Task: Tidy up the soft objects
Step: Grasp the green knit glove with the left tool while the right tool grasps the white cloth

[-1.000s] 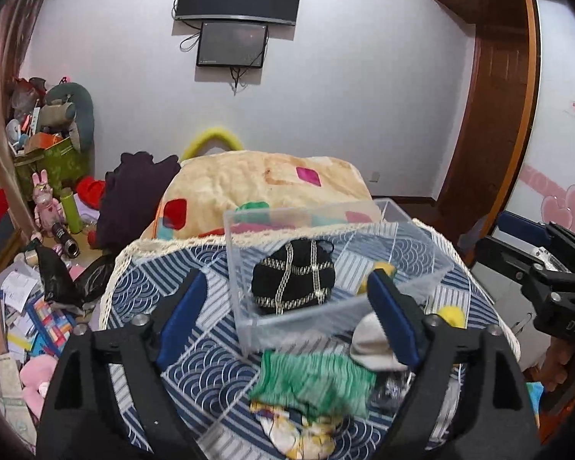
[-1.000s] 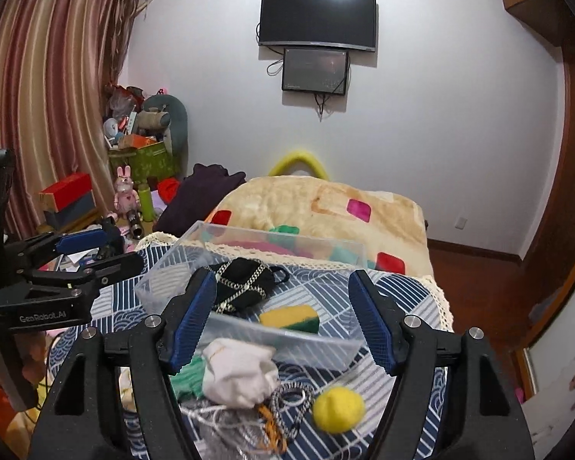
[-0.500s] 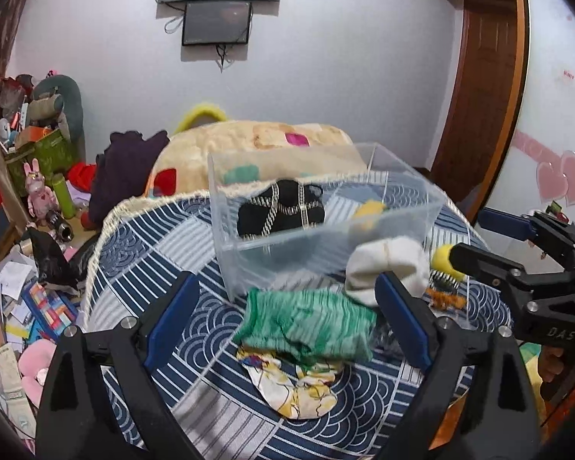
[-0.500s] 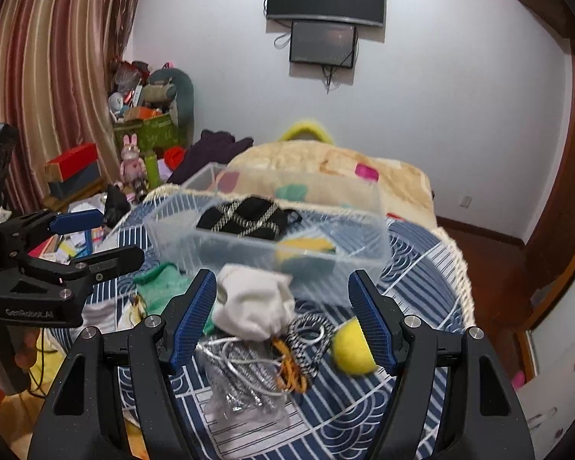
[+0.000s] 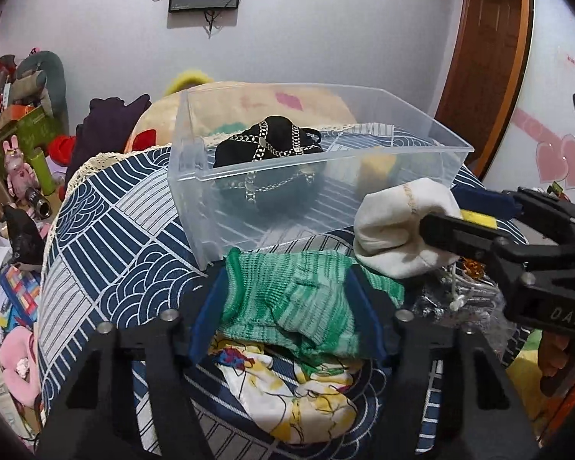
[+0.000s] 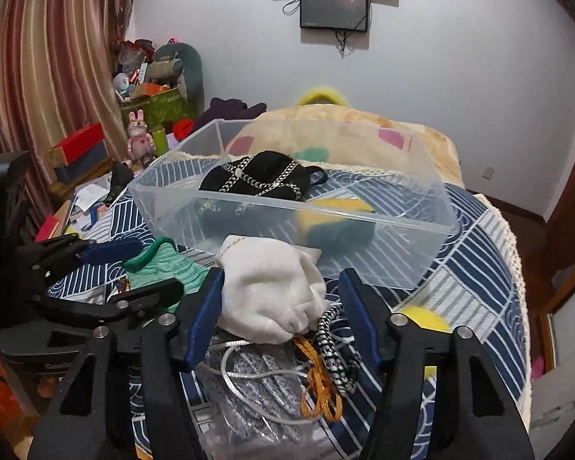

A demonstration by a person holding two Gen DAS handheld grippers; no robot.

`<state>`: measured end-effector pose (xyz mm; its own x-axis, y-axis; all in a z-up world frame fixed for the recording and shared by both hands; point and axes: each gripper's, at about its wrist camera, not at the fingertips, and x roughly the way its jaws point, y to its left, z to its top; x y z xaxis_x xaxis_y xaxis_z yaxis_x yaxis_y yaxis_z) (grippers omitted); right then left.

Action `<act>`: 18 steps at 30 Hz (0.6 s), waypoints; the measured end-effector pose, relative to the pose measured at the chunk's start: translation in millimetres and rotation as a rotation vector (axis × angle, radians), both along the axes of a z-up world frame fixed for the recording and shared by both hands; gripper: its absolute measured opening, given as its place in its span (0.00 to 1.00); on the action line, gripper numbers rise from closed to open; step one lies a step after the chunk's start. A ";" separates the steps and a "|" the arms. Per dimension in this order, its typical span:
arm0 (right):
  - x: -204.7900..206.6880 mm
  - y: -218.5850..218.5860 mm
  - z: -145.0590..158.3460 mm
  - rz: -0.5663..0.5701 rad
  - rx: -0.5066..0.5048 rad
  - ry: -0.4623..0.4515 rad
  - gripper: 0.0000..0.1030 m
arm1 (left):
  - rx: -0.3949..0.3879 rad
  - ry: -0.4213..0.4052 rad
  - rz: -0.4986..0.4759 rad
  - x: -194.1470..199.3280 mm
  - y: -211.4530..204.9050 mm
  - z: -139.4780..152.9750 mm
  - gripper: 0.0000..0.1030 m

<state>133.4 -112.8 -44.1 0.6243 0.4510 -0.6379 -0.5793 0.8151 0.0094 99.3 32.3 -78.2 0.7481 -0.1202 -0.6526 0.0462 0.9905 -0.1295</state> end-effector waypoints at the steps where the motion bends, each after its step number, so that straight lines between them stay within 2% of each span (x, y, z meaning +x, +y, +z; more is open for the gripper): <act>1: 0.3 1.2 -1.3 0.006 -0.003 0.001 0.50 | -0.006 0.000 -0.002 0.0 1.1 -0.8 0.52; 4: -0.1 6.7 -7.1 0.025 -0.019 0.015 0.41 | -0.021 0.008 -0.019 0.0 4.3 -3.3 0.39; 6: -0.4 9.5 -10.5 0.031 -0.035 0.018 0.36 | -0.031 0.014 -0.039 -1.3 5.2 -4.6 0.22; 7: -1.6 10.0 -10.7 0.029 -0.040 0.010 0.33 | -0.033 0.018 -0.043 -2.2 4.8 -4.9 0.22; 9: -3.7 9.1 -9.5 0.032 -0.038 0.006 0.28 | -0.020 0.007 -0.043 -4.9 3.0 -3.3 0.12; 11: -5.2 6.3 -6.6 0.029 -0.031 0.004 0.22 | -0.016 0.003 -0.041 -7.3 2.4 -0.3 0.08; 14: -8.5 -2.4 1.1 0.022 -0.007 0.000 0.20 | -0.041 -0.007 -0.042 -11.2 5.6 6.7 0.06; 18: -13.4 -11.7 16.1 0.002 0.021 -0.030 0.20 | -0.029 -0.043 -0.032 -19.3 6.3 22.4 0.05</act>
<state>120.0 -124.5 -27.9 0.6423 0.4651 -0.6092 -0.5811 0.8138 0.0086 80.0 38.7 -55.8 0.7706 -0.1630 -0.6161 0.0836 0.9842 -0.1559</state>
